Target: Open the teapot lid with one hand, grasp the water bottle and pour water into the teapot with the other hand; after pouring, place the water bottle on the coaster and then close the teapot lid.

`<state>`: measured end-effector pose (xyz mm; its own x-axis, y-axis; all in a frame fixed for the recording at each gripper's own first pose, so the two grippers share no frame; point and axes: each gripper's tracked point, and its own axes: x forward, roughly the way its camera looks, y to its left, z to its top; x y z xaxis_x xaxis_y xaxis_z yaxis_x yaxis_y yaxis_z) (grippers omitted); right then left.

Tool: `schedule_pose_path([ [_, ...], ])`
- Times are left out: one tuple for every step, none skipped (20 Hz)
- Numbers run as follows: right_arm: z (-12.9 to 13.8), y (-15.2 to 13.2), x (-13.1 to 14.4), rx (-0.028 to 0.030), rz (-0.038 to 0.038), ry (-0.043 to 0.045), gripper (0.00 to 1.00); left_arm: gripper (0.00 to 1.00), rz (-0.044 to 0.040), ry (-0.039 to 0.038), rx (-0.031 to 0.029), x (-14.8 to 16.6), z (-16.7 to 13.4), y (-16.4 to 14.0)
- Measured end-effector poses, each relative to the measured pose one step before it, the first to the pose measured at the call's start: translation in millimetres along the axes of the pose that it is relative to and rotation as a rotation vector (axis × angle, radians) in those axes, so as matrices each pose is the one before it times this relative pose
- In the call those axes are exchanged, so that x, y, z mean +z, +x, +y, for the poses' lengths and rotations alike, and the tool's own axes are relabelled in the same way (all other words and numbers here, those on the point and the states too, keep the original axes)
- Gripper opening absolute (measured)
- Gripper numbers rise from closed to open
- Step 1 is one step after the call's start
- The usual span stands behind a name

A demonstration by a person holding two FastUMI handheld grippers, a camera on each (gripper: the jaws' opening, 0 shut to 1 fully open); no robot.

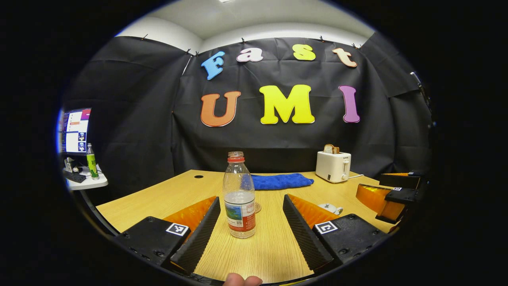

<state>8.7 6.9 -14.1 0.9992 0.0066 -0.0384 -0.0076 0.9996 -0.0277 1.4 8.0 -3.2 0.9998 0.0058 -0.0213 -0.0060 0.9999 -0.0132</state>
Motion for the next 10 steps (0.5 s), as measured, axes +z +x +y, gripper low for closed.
schedule_pose_path([
  [2.59, 2.49, -2.50, 0.00382, 0.00628, -0.00556, 0.94, 0.99, -0.00111, 0.00181, 0.00027, 0.81, 0.91, -0.44],
  [2.66, 3.50, -4.01, 0.00535, 0.00709, 0.00006, 0.95, 0.99, -0.00110, 0.00223, 0.00320, -0.05, 1.37, -0.17],
  [2.51, 3.82, -5.22, 0.00279, 0.00748, 0.00277, 0.95, 0.99, 0.00076, 0.00135, 0.00284, 0.11, 0.88, 0.04],
  [2.60, 3.74, -3.68, 0.00348, 0.00771, 0.00486, 0.95, 0.99, -0.00070, 0.00070, 0.00212, 0.60, 0.67, 0.31],
  [4.02, 4.46, -4.59, 0.00392, 0.00643, 0.00229, 0.95, 0.99, -0.00026, 0.00005, 0.00323, 0.40, 1.46, -0.27],
  [3.58, 4.96, -2.55, 0.00479, 0.00484, -0.00337, 0.95, 0.99, -0.00106, -0.00105, 0.00098, 0.28, 1.23, 0.54],
  [4.32, 7.04, -1.57, 0.00053, 0.01065, -0.00611, 0.97, 0.99, -0.00063, -0.00162, 0.00109, 0.36, 0.30, 0.21],
  [2.50, 6.85, -2.23, -0.00106, 0.01103, 0.00237, 0.95, 0.99, 0.00118, -0.00116, 0.00068, -0.30, 1.10, -0.27],
  [2.78, 8.98, 0.64, -0.00152, 0.00719, 0.00666, 0.95, 0.99, 0.00243, -0.00030, 0.00465, -0.29, 1.17, 0.04],
  [0.78, 5.15, -3.91, -0.00413, 0.00802, 0.00364, 0.95, 0.99, 0.00312, -0.00236, 0.00451, -0.99, 1.92, 0.43],
])
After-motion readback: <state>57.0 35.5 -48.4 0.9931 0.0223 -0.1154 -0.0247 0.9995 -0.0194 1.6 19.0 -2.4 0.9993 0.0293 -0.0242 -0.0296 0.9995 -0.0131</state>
